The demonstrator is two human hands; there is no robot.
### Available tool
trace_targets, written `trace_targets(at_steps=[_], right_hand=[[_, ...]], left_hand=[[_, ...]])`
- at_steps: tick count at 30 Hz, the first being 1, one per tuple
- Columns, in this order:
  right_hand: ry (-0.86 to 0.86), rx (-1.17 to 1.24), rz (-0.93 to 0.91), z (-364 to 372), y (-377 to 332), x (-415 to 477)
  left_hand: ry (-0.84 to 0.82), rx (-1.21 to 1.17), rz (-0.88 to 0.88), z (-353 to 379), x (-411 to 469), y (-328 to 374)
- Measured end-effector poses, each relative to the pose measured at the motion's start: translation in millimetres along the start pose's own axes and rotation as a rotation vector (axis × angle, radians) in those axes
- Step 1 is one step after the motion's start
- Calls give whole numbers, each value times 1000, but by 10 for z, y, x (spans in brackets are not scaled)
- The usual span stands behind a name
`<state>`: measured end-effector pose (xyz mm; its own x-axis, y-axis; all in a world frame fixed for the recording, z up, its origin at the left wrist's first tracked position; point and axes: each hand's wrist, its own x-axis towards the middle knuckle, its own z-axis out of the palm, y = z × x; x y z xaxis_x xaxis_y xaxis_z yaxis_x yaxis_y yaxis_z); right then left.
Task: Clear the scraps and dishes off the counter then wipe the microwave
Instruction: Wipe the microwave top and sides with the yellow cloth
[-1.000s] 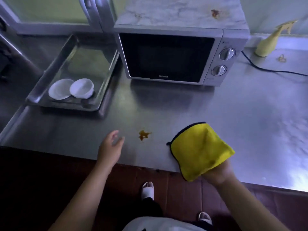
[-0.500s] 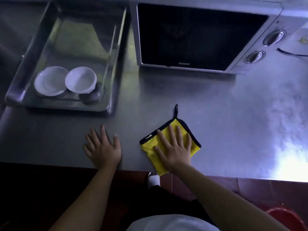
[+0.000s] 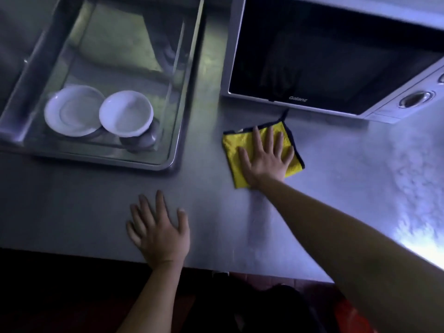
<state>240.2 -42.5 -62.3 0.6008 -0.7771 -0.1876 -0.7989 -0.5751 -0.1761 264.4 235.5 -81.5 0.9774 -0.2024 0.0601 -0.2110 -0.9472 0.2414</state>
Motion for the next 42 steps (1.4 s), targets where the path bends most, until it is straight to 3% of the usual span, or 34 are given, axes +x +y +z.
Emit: trace_targets(at_steps=[7,16,21,24,28,30,35,42], right_hand=[[-27,-57,-84,-45,-84,320],[-53,-148,-439,184,745,-1567],[-85,-188,-474,152,1376,-2166],[-139,-134,-304,79,1606,-2388],[-111,106,244,-14,1812,-2455],[-95,160,399,-59,1901,-2312],[-56,246,662,-174,2142,-1602],[16,255,833,-381,2392,-384]], left_hand=[[-23,19,-5,28,-6,-16],[-75,-1,-22,-4,-7,1],[-135,-7,-54,-52,-12,30],[-167,-70,-137,-81,-35,205],[-269,-168,-294,-98,-73,618],[-312,-180,-337,-99,-61,798],[-312,-176,-426,-54,-25,1060],[-186,-106,-325,201,-118,1102]])
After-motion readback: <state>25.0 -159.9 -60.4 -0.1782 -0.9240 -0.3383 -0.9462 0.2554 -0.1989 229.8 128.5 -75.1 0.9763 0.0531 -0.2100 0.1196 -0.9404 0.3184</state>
